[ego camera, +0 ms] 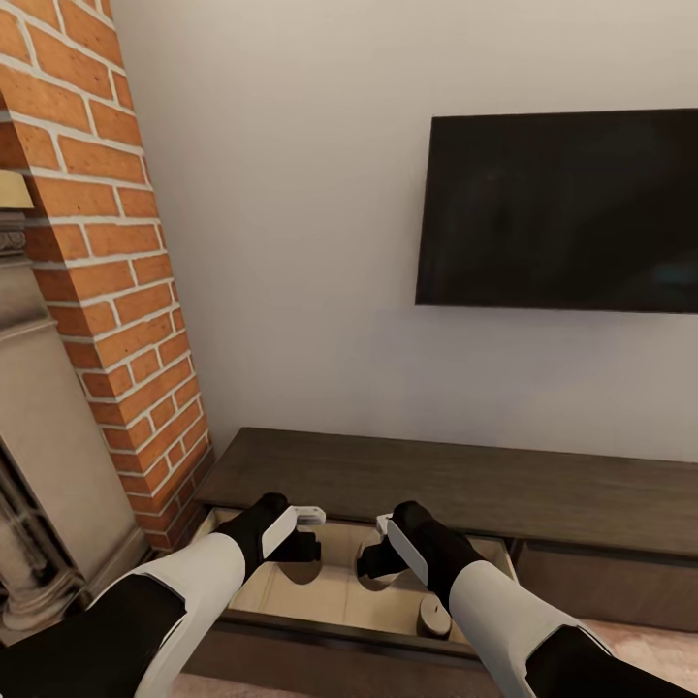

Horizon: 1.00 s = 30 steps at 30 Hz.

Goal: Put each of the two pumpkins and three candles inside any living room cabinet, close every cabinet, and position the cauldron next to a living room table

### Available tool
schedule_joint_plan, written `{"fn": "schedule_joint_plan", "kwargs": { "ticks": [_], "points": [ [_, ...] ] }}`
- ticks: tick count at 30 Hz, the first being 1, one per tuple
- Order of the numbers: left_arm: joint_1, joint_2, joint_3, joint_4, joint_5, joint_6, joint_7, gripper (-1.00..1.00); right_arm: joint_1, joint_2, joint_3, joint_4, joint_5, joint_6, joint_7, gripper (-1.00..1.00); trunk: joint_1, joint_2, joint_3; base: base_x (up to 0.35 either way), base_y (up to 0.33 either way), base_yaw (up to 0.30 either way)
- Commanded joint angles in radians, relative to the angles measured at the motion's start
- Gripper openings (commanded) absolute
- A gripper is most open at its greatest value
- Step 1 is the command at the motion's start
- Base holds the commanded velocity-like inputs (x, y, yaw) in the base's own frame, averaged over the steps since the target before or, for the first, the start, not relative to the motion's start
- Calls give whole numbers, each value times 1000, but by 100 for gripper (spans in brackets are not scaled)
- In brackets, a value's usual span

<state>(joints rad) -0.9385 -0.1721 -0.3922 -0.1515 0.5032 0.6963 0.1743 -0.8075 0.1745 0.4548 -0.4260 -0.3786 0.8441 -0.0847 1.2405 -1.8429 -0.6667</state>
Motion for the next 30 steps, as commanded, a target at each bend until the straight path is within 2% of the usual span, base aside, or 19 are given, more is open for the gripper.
{"fn": "schedule_joint_plan", "kwargs": {
  "ticks": [1,8,16,23,24,27,30],
  "points": [
    [0,0,-5,-2,11,4,8,-100,-1,0,4,0,-10,3,-9,-100,0,-1,-2,0,0,0],
    [0,0,-5,-1,11,5,7,-100,-1,0,4,0,-11,3,-9,-100,0,-1,-12,20,0,0],
    [0,0,-5,-1,11,5,8,-100,-1,0,2,0,-11,3,-9,-100,0,-1,-24,236,0,0],
    [0,0,-5,1,11,5,7,-100,-1,0,-2,2,-14,2,-9,-100,0,-1,-36,27,0,-43],
    [0,0,-5,3,12,6,7,-100,-1,0,-2,3,-26,2,-9,-100,0,-1,-37,2,0,-120],
    [0,0,-4,6,12,6,6,-100,0,0,-1,4,-104,2,-12,-100,0,-1,-42,1,0,-122],
    [0,0,-5,7,12,6,5,-100,0,0,0,5,-148,1,-14,-100,4,-8,-50,0,0,-104]
  ]
}}
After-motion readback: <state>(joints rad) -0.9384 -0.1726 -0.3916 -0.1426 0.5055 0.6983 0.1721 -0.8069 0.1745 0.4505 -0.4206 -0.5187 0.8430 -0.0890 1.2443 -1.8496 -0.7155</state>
